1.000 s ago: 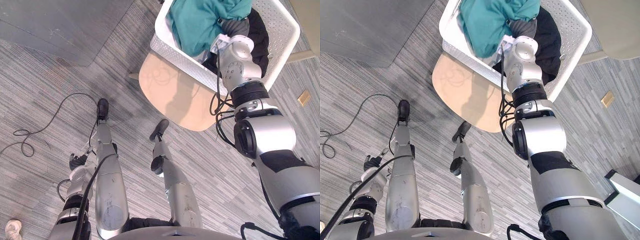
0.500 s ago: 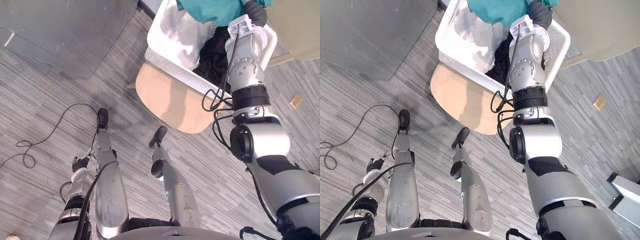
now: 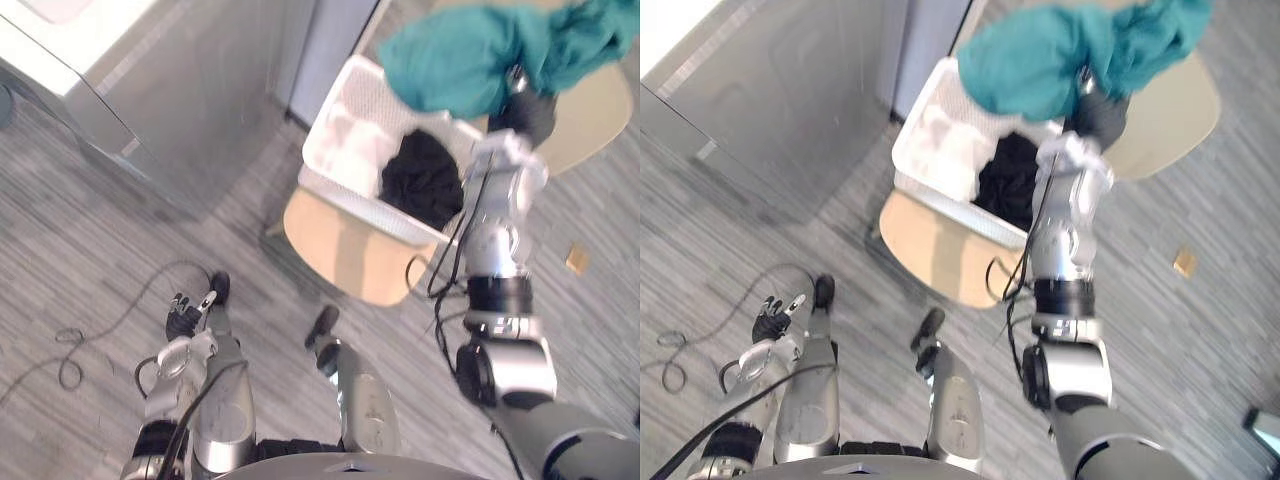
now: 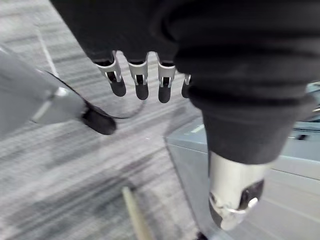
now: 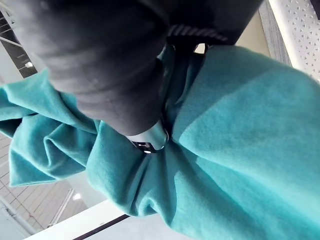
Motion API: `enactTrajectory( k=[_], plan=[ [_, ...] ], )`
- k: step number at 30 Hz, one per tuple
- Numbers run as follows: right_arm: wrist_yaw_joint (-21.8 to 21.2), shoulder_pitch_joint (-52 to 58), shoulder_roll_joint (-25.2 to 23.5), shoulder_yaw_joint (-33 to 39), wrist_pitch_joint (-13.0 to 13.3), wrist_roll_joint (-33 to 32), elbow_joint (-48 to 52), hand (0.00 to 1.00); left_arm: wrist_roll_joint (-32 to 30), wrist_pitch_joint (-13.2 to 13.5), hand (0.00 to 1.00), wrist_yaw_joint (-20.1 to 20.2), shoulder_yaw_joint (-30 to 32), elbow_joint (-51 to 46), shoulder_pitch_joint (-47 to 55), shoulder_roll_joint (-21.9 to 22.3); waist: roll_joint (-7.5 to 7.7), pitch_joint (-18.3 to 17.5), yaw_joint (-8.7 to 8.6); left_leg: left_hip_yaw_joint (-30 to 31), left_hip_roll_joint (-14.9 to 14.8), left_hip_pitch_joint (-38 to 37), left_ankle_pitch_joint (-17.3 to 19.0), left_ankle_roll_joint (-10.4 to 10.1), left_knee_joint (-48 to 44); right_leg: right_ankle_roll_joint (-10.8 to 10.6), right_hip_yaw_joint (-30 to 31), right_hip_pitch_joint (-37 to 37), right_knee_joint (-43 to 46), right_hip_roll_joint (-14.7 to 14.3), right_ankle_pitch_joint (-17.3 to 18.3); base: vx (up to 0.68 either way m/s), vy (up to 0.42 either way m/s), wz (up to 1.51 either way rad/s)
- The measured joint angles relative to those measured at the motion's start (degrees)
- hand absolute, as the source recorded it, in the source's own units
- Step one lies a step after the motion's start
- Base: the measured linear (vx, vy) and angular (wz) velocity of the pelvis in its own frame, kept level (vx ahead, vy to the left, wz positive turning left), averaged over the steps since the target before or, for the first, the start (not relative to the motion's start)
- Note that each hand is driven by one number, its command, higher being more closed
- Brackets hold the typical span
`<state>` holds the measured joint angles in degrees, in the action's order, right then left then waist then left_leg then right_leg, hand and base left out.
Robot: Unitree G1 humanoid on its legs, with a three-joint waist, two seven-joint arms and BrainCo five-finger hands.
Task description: Pick up the laundry basket with both hands and put the clothes into the washing machine.
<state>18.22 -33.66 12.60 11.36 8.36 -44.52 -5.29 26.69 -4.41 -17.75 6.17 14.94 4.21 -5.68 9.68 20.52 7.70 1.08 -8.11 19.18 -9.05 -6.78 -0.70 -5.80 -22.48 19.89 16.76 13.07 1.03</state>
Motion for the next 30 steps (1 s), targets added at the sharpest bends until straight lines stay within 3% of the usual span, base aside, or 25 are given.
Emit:
enactTrajectory(
  k=[2, 8, 15, 24, 28, 30],
  plan=[
    [-2.09, 6.64, -1.49, -0.73, -1.31, 0.6, 2.34, 1.0, -1.28, 0.03, 0.0, 0.78, 0.96, -7.56, 3.04, 0.76, -1.59, -3.87, -0.08, -0.2, 0.83, -1.9, 0.43, 0.63, 0.04, -0.25, -0.22, -2.26, -0.65, 0.77, -0.03, 0.14, 0.009, 0.11],
    [-7.21, 12.87, -3.14, -3.39, -4.41, 3.67, 2.75, 1.0, -3.28, 1.18, 0.0, 0.8, 5.01, -17.44, 3.82, 1.74, -5.63, -9.33, -1.6, -1.37, 1.22, -5.96, 0.81, 0.69, 1.13, -1.32, -0.2, -6.83, -3.88, 0.69, -0.96, 0.08, 0.006, -0.02],
    [-10.87, 15.77, -3.58, -5.98, -8.59, 8.26, 2.77, 1.0, -3.12, 1.06, 0.0, 0.6, 6.21, -24.52, 3.43, 2.19, -7.07, -13.68, -3.42, -4.8, 1.0, -12.76, 1.61, 0.47, 3.4, -1.88, 1.96, -12.89, -9.53, -0.47, -3.2, 0.05, 0.002, -0.2],
    [-14.44, 18.2, -3.72, -8.27, -11.81, 9.01, 3.58, 1.0, -2.06, 0.57, 0.0, 0.55, 6.6, -24.58, 3.9, 2.15, -7.71, -17.57, -2.89, -8.5, 0.79, -16.43, 2.5, -0.11, 4.03, -1.34, 5.21, -15.57, -13.85, -1.4, -5.72, -0.01, 0.015, -0.19],
    [-15.86, 20.72, -4.73, -9.15, -12.27, 8.9, 7.08, 1.0, -3.33, 0.7, 0.0, 0.68, 3.59, -25.08, 3.9, 0.98, -7.77, -18.28, -2.93, -10.33, 0.9, -17.27, 2.69, 0.15, 4.63, -1.18, 6.18, -15.94, -15.54, -1.41, -6.31, -0.07, 0.022, -0.04],
    [-16.37, 20.91, -5.41, -9.95, -12.31, 8.89, 7.08, 1.0, -3.31, 0.71, 0.0, 5.24, -3.44, -25.61, 3.09, -1.94, -7.88, -19.07, -3.39, -11.46, 0.91, -17.26, 2.66, 0.11, 5.13, -1.09, 6.42, -15.84, -15.98, -1.3, -6.37, -0.06, 0.025, -0.03]
  ],
)
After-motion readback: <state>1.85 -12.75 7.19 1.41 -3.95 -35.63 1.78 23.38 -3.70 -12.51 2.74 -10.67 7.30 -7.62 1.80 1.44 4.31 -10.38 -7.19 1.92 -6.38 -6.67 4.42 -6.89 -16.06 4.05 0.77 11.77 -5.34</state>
